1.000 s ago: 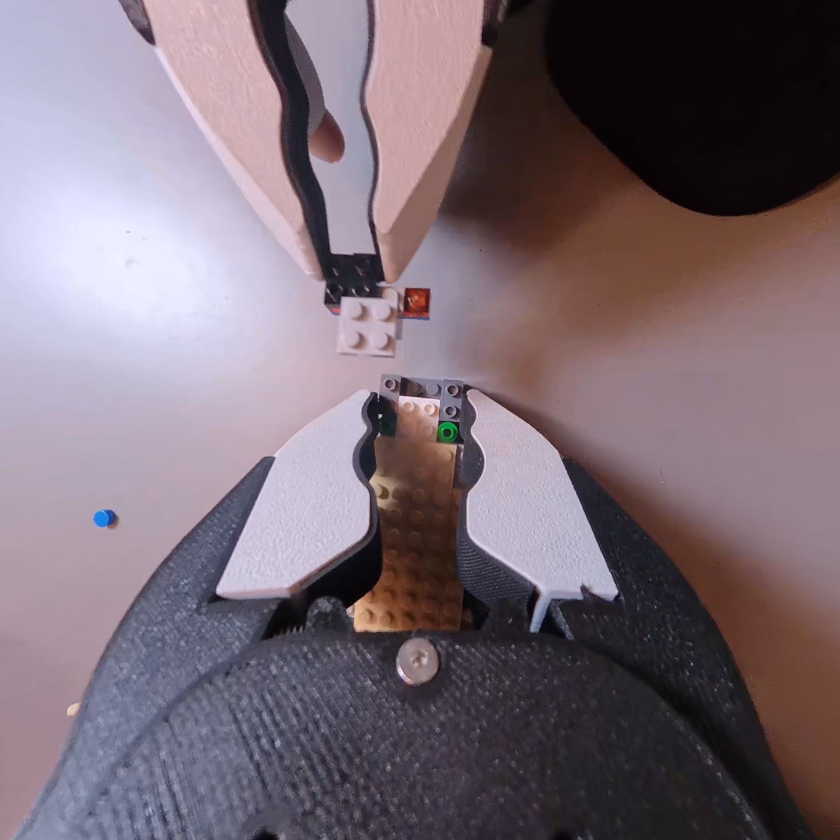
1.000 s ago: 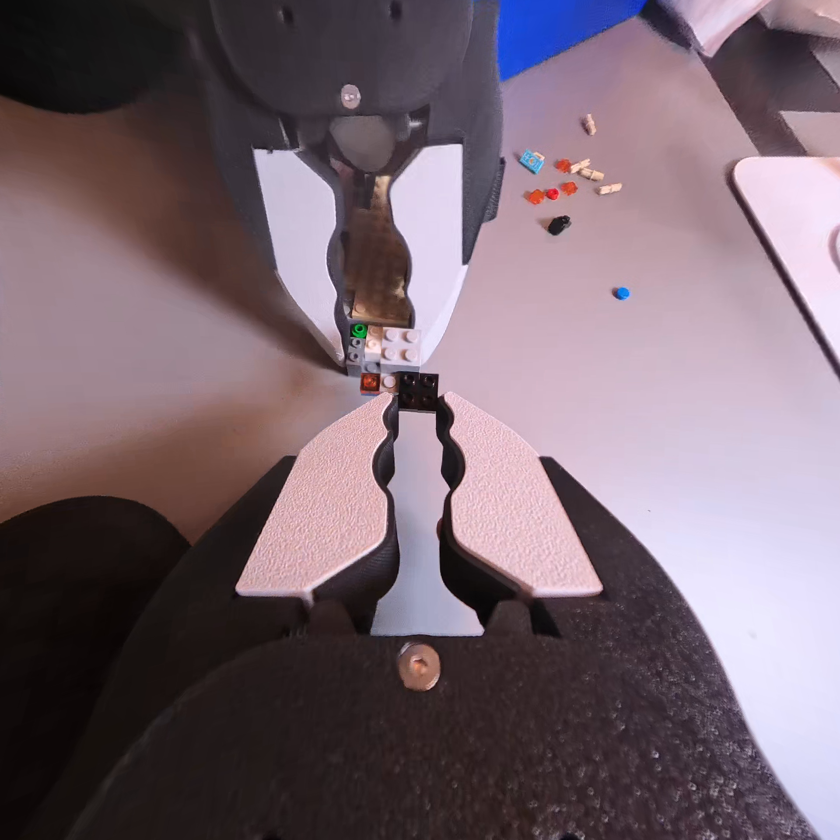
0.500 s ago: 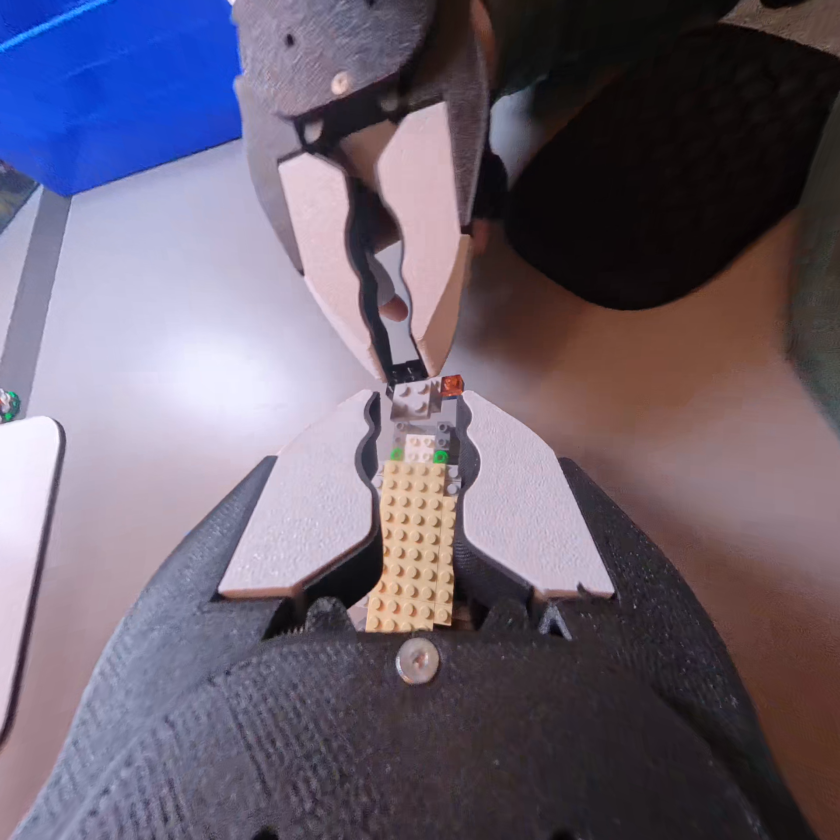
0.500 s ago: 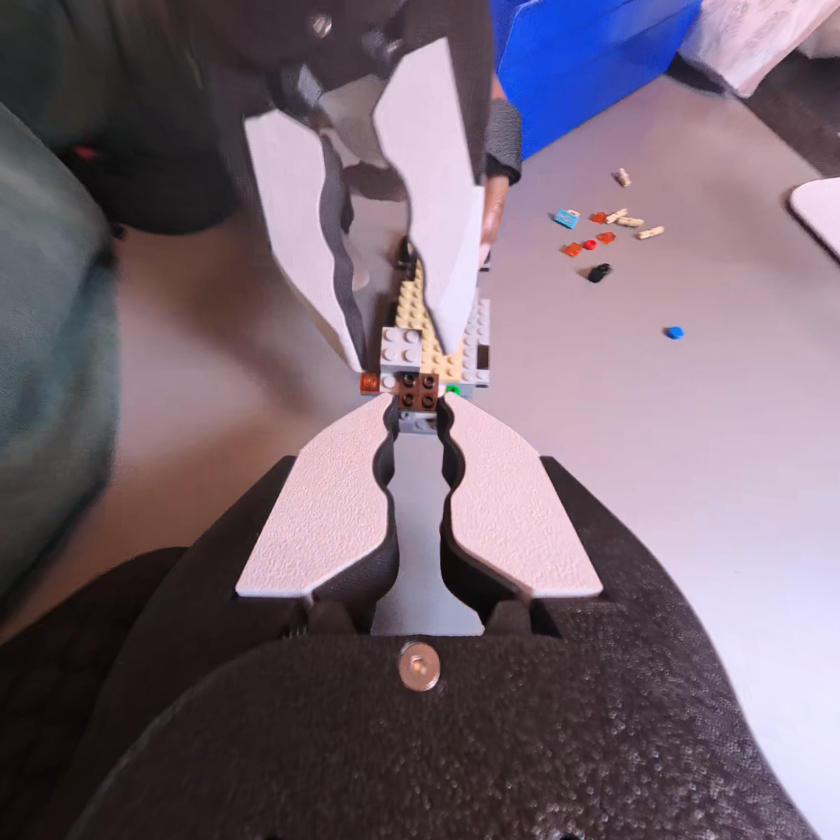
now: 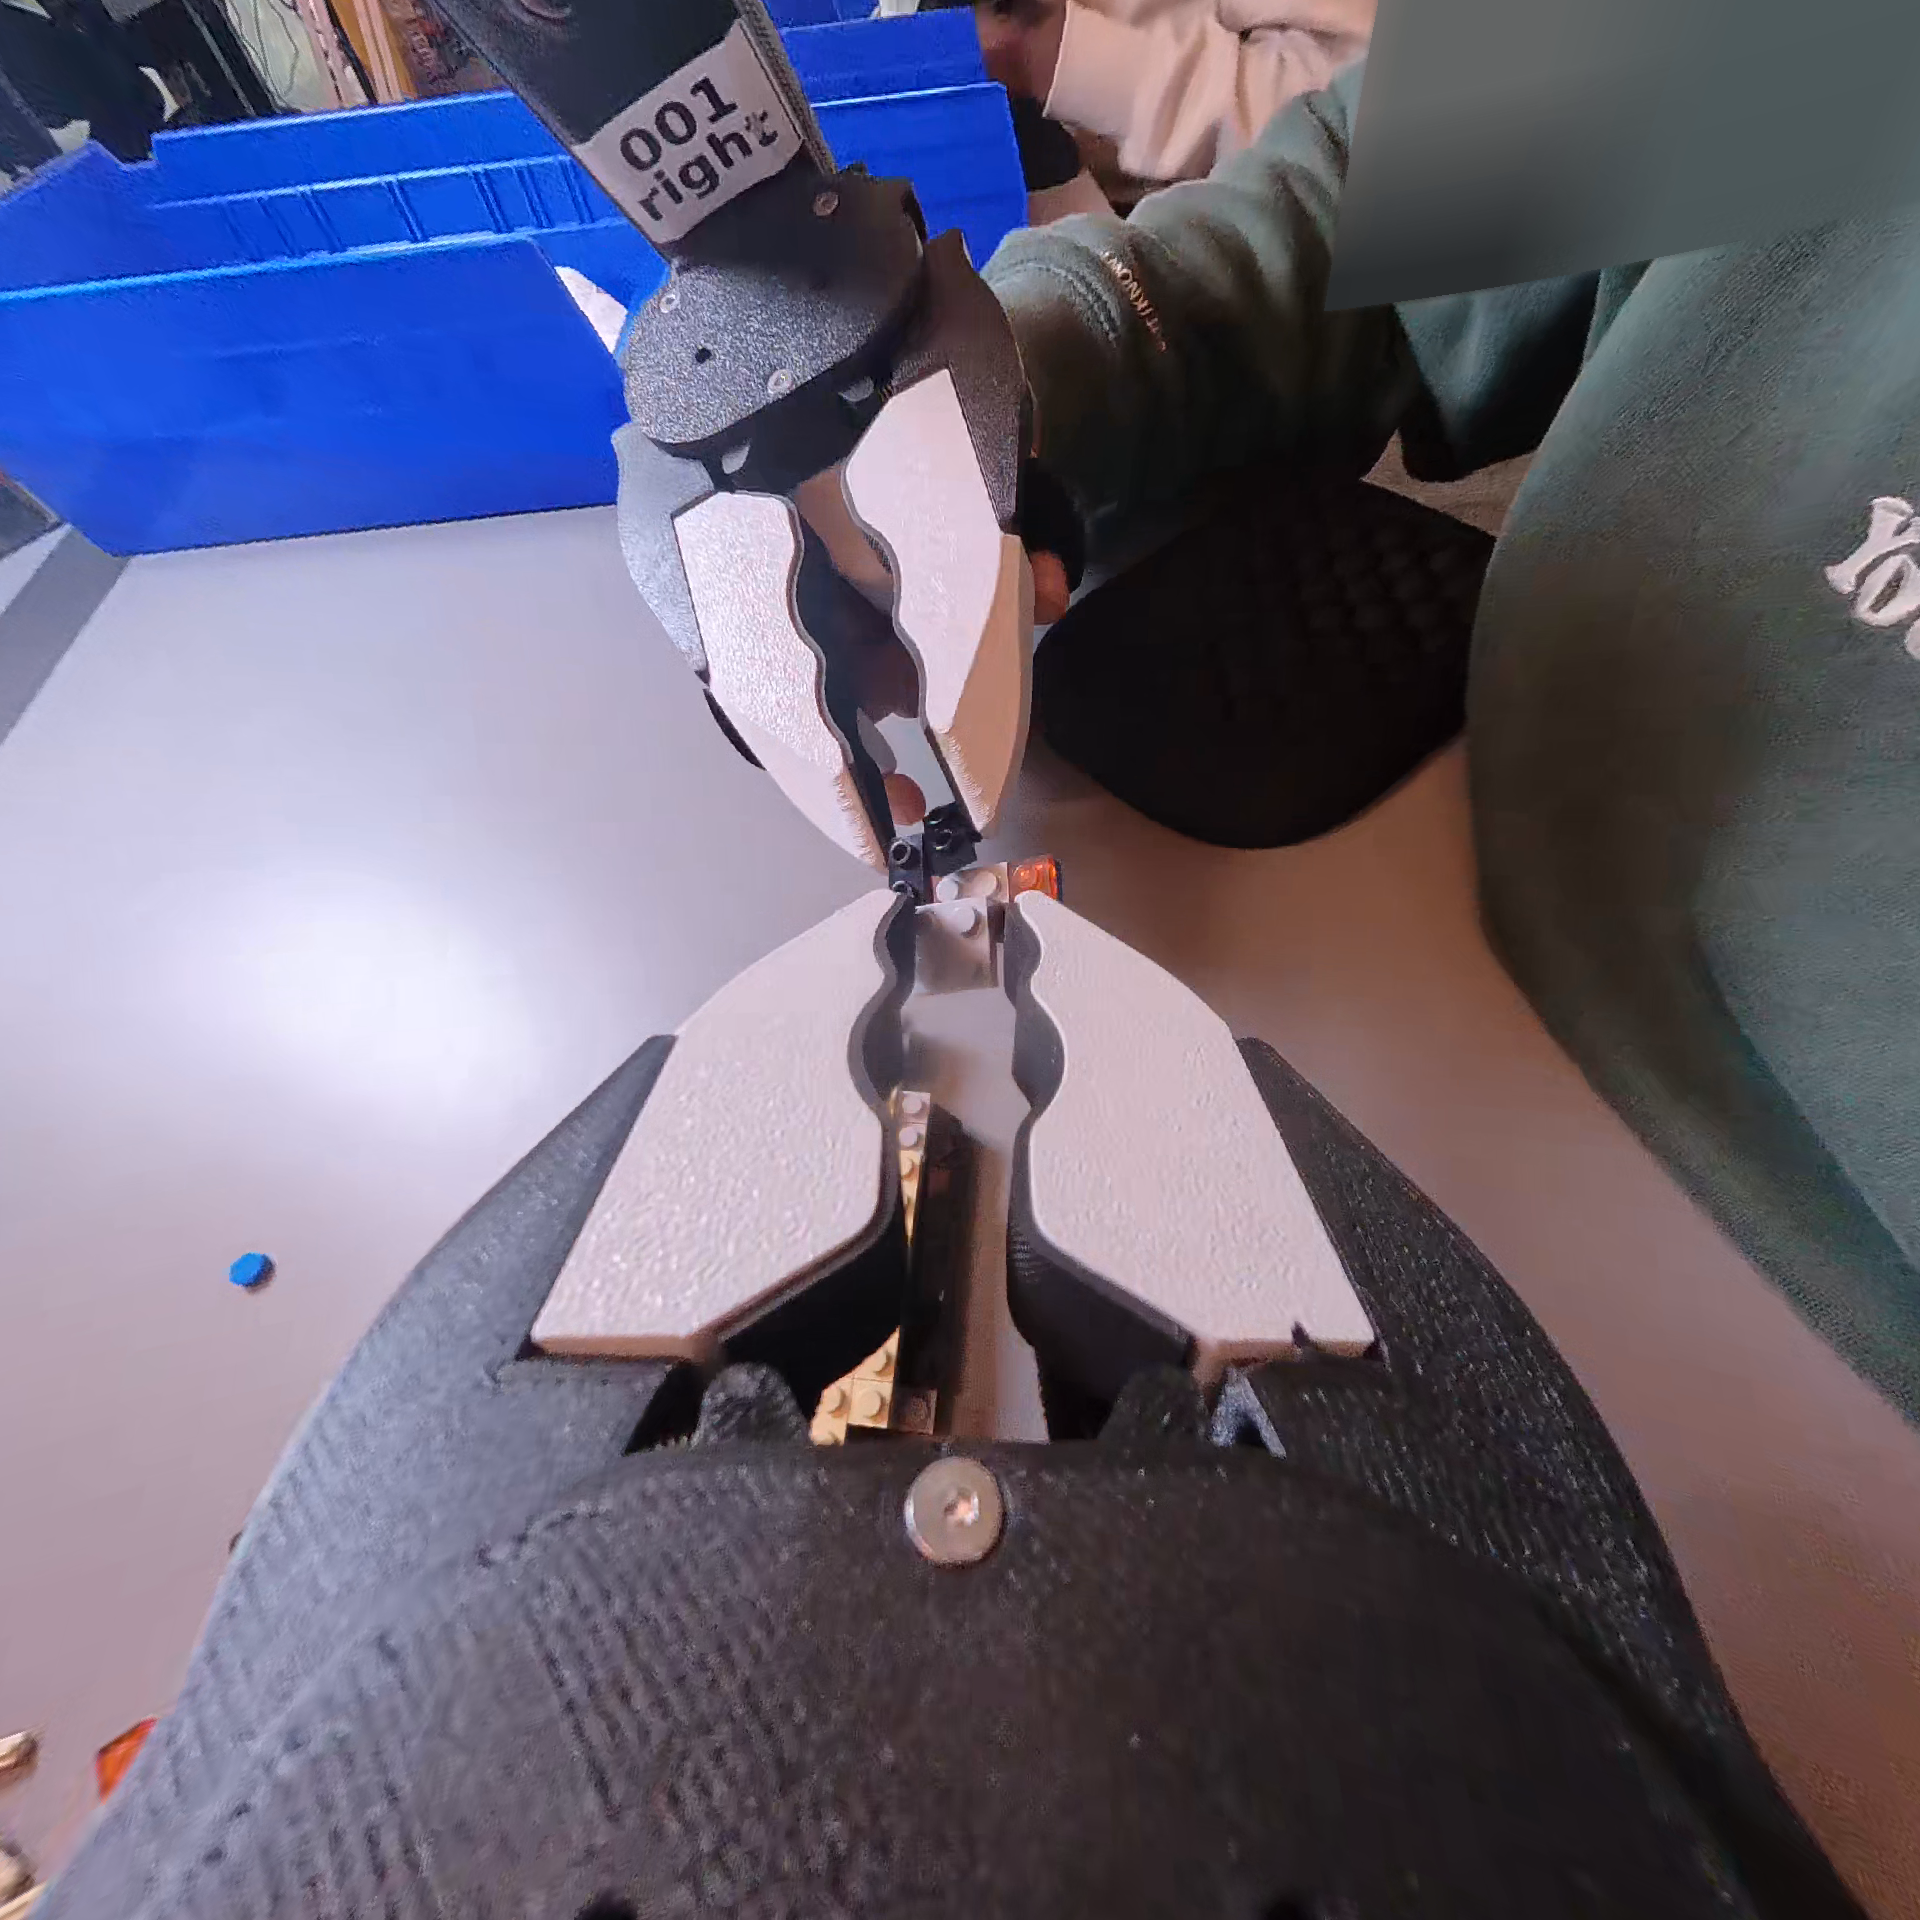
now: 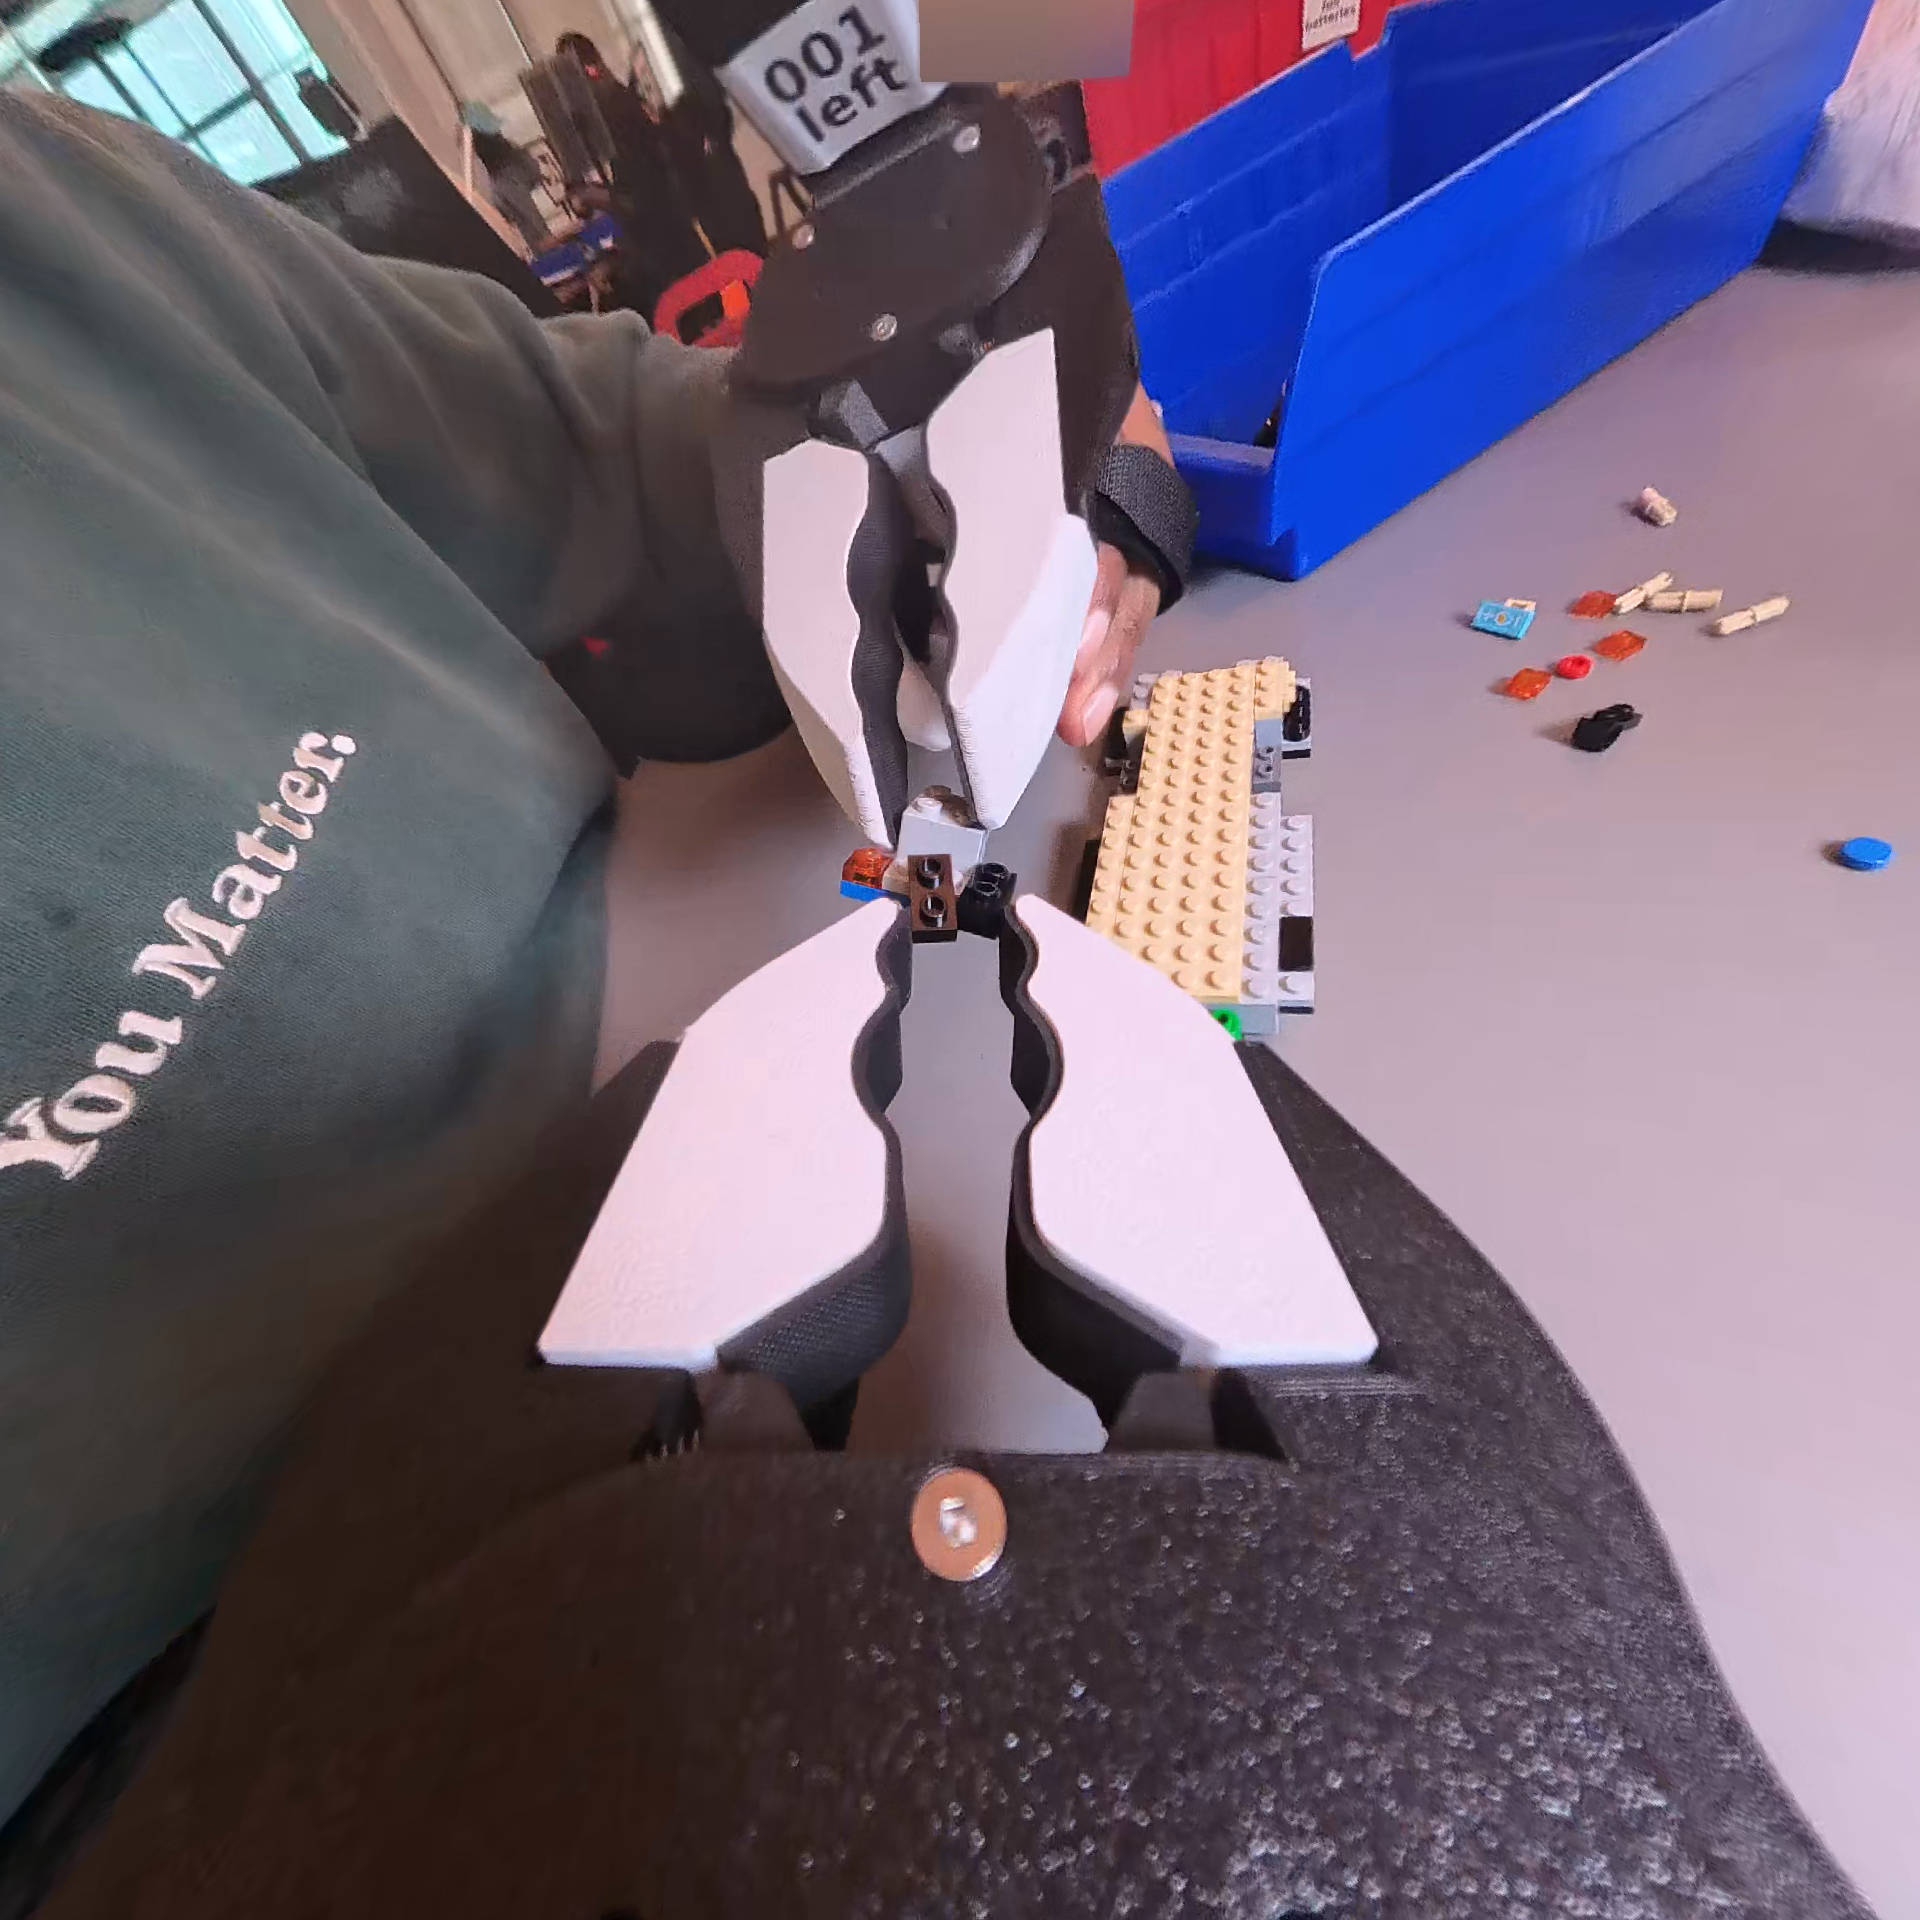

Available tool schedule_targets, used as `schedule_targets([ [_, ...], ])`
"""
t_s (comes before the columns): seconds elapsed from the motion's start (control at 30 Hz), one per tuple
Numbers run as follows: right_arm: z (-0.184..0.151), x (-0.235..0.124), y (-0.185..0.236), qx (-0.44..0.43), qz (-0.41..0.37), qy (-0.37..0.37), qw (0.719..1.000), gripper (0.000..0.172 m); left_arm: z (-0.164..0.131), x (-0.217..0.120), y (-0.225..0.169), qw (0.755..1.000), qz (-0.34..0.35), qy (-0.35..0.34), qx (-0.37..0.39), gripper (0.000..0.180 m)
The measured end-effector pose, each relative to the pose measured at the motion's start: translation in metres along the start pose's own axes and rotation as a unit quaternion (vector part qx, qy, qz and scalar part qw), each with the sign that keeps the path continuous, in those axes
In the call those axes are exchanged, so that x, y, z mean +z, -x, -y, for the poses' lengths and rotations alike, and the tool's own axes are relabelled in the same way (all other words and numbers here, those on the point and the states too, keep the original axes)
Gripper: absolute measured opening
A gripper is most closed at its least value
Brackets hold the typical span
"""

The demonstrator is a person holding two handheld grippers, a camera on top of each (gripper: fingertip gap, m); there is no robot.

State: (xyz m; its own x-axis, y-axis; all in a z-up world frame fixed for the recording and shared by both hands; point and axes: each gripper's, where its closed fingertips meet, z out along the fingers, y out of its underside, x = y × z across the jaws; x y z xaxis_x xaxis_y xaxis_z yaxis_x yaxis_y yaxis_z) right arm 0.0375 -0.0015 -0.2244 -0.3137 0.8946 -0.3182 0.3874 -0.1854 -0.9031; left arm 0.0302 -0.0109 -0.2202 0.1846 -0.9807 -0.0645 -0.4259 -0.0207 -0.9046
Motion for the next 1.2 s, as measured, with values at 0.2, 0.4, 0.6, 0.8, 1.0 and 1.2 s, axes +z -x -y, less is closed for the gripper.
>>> schedule_targets([
  [0.2, -0.018, 0.007, -0.002, -0.102, -0.037, 0.049, 0.993, 0.013, -0.01, 0.0, -0.005, 0.999, -0.022, -0.004, -0.034, 0.016],
  [0.4, -0.023, 0.015, -0.005, -0.313, -0.137, 0.088, 0.936, 0.02, -0.011, -0.001, -0.009, 0.991, -0.072, -0.034, -0.106, 0.016],
  [0.6, -0.022, 0.019, 0.004, -0.412, -0.169, 0.113, 0.888, 0.018, -0.011, 0.0, -0.012, 0.983, -0.102, -0.046, -0.146, 0.016],
  [0.8, -0.02, 0.017, 0.013, -0.324, -0.11, 0.08, 0.936, 0.017, -0.011, -0.001, -0.017, 0.983, -0.115, -0.041, -0.138, 0.016],
  [1.0, -0.015, 0.012, 0.019, -0.209, -0.04, 0.027, 0.977, 0.006, -0.026, 0.004, -0.023, 0.996, -0.073, 0.032, -0.031, 0.015],
  [1.2, -0.031, 0.014, 0.012, -0.213, -0.044, 0.075, 0.973, 0.007, -0.032, 0.01, -0.03, 0.996, -0.068, 0.061, 0.004, 0.014],
])
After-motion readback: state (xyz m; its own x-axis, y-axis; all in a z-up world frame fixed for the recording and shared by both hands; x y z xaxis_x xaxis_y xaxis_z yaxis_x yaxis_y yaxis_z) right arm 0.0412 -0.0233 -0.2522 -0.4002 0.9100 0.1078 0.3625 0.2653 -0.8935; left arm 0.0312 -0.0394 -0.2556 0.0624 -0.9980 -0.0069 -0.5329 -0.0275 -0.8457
